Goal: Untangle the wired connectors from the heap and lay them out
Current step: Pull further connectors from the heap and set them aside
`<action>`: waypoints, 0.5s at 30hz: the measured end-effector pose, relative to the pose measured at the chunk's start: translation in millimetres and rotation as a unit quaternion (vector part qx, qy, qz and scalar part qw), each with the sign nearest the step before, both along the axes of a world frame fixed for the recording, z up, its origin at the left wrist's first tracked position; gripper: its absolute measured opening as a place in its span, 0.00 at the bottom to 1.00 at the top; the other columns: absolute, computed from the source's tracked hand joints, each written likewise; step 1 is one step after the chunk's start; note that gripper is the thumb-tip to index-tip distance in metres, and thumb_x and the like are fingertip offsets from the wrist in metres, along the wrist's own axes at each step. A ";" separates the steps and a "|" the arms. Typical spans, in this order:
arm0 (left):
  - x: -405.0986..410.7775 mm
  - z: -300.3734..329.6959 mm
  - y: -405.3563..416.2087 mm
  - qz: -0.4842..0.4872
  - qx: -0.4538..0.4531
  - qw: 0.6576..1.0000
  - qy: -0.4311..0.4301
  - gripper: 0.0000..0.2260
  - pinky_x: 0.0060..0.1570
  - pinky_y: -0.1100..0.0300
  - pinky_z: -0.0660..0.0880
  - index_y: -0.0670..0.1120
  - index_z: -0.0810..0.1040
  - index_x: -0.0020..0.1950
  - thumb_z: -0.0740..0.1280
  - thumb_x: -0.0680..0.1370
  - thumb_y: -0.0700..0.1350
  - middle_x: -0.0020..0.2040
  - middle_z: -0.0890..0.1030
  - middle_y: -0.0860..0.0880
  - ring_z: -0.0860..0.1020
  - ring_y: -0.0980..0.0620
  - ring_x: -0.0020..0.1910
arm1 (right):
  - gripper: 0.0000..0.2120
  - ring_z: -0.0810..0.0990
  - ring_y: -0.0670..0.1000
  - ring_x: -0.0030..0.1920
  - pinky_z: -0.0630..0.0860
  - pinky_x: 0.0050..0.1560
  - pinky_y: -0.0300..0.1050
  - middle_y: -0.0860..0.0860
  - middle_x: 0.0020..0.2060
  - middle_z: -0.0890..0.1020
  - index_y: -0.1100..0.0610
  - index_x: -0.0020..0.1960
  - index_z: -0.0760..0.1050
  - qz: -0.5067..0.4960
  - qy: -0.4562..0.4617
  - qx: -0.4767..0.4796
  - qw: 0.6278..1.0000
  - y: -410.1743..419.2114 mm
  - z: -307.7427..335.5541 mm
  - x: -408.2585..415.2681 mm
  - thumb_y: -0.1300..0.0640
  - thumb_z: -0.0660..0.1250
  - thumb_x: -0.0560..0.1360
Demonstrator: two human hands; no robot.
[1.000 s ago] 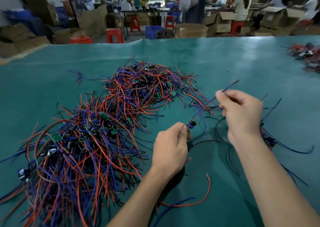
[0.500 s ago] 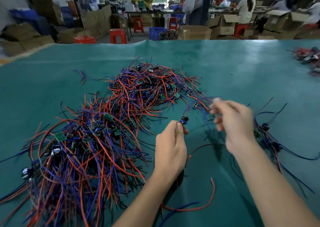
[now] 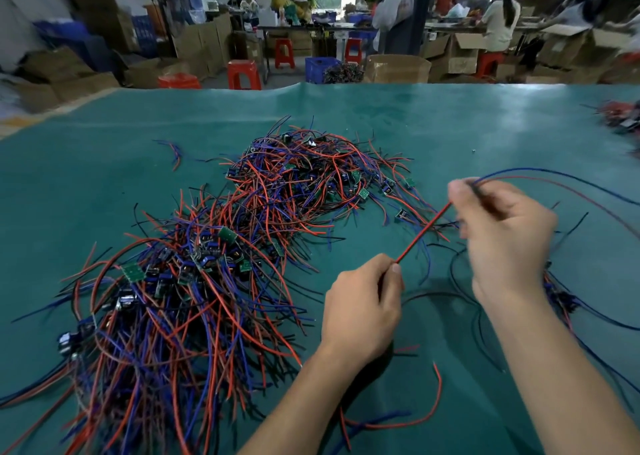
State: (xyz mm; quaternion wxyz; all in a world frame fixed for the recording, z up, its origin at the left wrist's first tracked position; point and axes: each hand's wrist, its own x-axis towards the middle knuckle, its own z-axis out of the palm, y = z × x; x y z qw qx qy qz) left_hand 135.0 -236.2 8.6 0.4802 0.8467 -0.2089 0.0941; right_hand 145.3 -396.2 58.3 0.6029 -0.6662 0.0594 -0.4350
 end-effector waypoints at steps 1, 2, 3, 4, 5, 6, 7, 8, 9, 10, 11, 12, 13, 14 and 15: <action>0.5 -0.6 0.3 -0.004 0.003 1.000 -0.005 0.16 0.38 0.48 0.73 0.46 0.72 0.42 0.55 0.78 0.56 0.28 0.71 0.49 0.72 0.43 0.34 | 0.06 0.74 0.48 0.34 0.72 0.38 0.51 0.43 0.32 0.81 0.46 0.38 0.83 -0.036 -0.019 0.012 0.999 -2.2 6.0 -1.9 0.49 0.74 0.73; 1.7 -1.7 0.6 -0.005 0.003 1.000 -0.008 0.16 0.37 0.48 0.72 0.46 0.72 0.42 0.55 0.79 0.56 0.28 0.71 0.49 0.72 0.43 0.34 | 0.07 0.74 0.51 0.34 0.71 0.38 0.55 0.47 0.34 0.81 0.47 0.37 0.82 -0.066 -0.034 0.020 0.997 -4.2 13.6 -4.1 0.49 0.74 0.74; 3.5 -3.3 0.7 -0.002 0.002 1.000 -0.009 0.16 0.37 0.48 0.72 0.46 0.73 0.42 0.55 0.79 0.55 0.28 0.71 0.49 0.72 0.43 0.33 | 0.08 0.74 0.52 0.34 0.71 0.37 0.57 0.50 0.35 0.81 0.48 0.37 0.81 -0.092 -0.049 0.029 0.994 -5.9 23.4 -6.5 0.49 0.73 0.75; 4.9 -4.5 0.6 0.005 -0.001 1.000 -0.008 0.16 0.37 0.47 0.72 0.45 0.73 0.41 0.55 0.78 0.55 0.27 0.71 0.49 0.72 0.44 0.33 | 0.09 0.73 0.51 0.32 0.71 0.34 0.56 0.51 0.35 0.81 0.48 0.36 0.80 -0.105 -0.067 0.040 0.991 -5.9 35.7 -8.8 0.49 0.72 0.75; 5.8 -5.3 0.3 0.012 -0.008 1.000 -0.005 0.16 0.37 0.47 0.73 0.45 0.74 0.40 0.55 0.78 0.54 0.27 0.71 0.49 0.72 0.44 0.32 | 0.10 0.73 0.48 0.29 0.70 0.30 0.52 0.49 0.34 0.81 0.47 0.35 0.81 -0.097 -0.084 0.052 0.990 -3.4 50.1 -11.6 0.48 0.72 0.75; 6.3 -5.5 -0.1 0.019 -0.014 1.000 -0.001 0.15 0.37 0.48 0.73 0.45 0.74 0.40 0.55 0.77 0.53 0.27 0.71 0.50 0.72 0.45 0.32 | 0.10 0.72 0.46 0.27 0.68 0.28 0.47 0.46 0.33 0.82 0.46 0.34 0.82 -0.065 -0.093 0.055 0.992 1.8 65.4 -14.0 0.49 0.72 0.74; 6.5 -5.7 -0.3 0.023 -0.018 1.000 0.000 0.15 0.37 0.48 0.73 0.46 0.74 0.40 0.55 0.77 0.53 0.26 0.71 0.50 0.72 0.46 0.31 | 0.09 0.71 0.45 0.26 0.67 0.26 0.42 0.47 0.32 0.82 0.46 0.34 0.83 -0.014 -0.087 0.041 0.995 10.5 79.9 -14.9 0.50 0.73 0.73; 6.1 -5.9 0.0 0.025 -0.019 0.999 -0.001 0.15 0.36 0.48 0.73 0.46 0.74 0.40 0.55 0.77 0.54 0.26 0.71 0.50 0.73 0.46 0.31 | 0.08 0.71 0.44 0.25 0.67 0.25 0.40 0.47 0.31 0.83 0.47 0.35 0.84 0.045 -0.064 0.015 0.997 23.2 91.9 -13.8 0.51 0.74 0.73; 5.4 -6.0 0.2 0.022 -0.020 1.000 -0.003 0.16 0.37 0.47 0.73 0.46 0.74 0.41 0.54 0.77 0.55 0.27 0.73 0.49 0.74 0.44 0.32 | 0.08 0.71 0.45 0.25 0.67 0.24 0.39 0.49 0.31 0.83 0.50 0.36 0.85 0.106 -0.032 -0.016 0.994 38.9 101.0 -11.1 0.52 0.75 0.73; 5.1 -6.1 0.4 0.016 -0.022 1.000 -0.004 0.18 0.37 0.47 0.73 0.45 0.74 0.41 0.53 0.77 0.56 0.28 0.73 0.47 0.75 0.42 0.33 | 0.09 0.71 0.45 0.24 0.67 0.23 0.38 0.50 0.30 0.83 0.53 0.37 0.84 0.163 0.002 -0.043 0.986 56.9 108.2 -7.3 0.52 0.75 0.74; 5.1 -6.7 0.4 0.012 -0.026 1.000 -0.004 0.18 0.36 0.47 0.73 0.46 0.73 0.41 0.53 0.78 0.57 0.28 0.74 0.47 0.75 0.41 0.34 | 0.10 0.71 0.45 0.23 0.67 0.23 0.38 0.51 0.30 0.84 0.55 0.38 0.84 0.211 0.032 -0.065 0.975 75.3 113.3 -2.2 0.51 0.75 0.75; 5.5 -6.8 0.3 0.013 -0.031 0.999 -0.005 0.16 0.35 0.49 0.72 0.47 0.72 0.39 0.54 0.79 0.56 0.27 0.73 0.48 0.75 0.42 0.33 | 0.13 0.72 0.46 0.22 0.67 0.23 0.38 0.52 0.30 0.84 0.57 0.39 0.84 0.242 0.057 -0.097 0.964 93.4 116.2 3.8 0.49 0.74 0.76; 6.2 -6.4 0.3 0.022 -0.036 0.999 -0.008 0.15 0.34 0.52 0.70 0.48 0.70 0.36 0.57 0.79 0.53 0.26 0.72 0.50 0.74 0.45 0.32 | 0.16 0.72 0.47 0.21 0.67 0.23 0.38 0.54 0.31 0.85 0.59 0.40 0.84 0.258 0.082 -0.150 0.951 110.9 117.1 10.3 0.46 0.73 0.77; 6.5 -5.2 0.2 0.035 -0.042 0.998 -0.009 0.15 0.33 0.54 0.66 0.50 0.66 0.32 0.59 0.79 0.49 0.26 0.71 0.52 0.71 0.47 0.31 | 0.21 0.74 0.49 0.21 0.69 0.23 0.38 0.55 0.32 0.85 0.62 0.42 0.84 0.268 0.106 -0.214 0.933 126.8 116.4 16.2 0.43 0.71 0.78; 6.5 -4.0 0.1 0.041 -0.049 0.998 -0.007 0.16 0.32 0.55 0.63 0.50 0.63 0.31 0.61 0.78 0.46 0.27 0.71 0.52 0.68 0.47 0.32 | 0.26 0.78 0.49 0.22 0.71 0.24 0.37 0.56 0.33 0.86 0.64 0.44 0.84 0.278 0.133 -0.273 0.911 140.2 114.7 21.5 0.40 0.69 0.78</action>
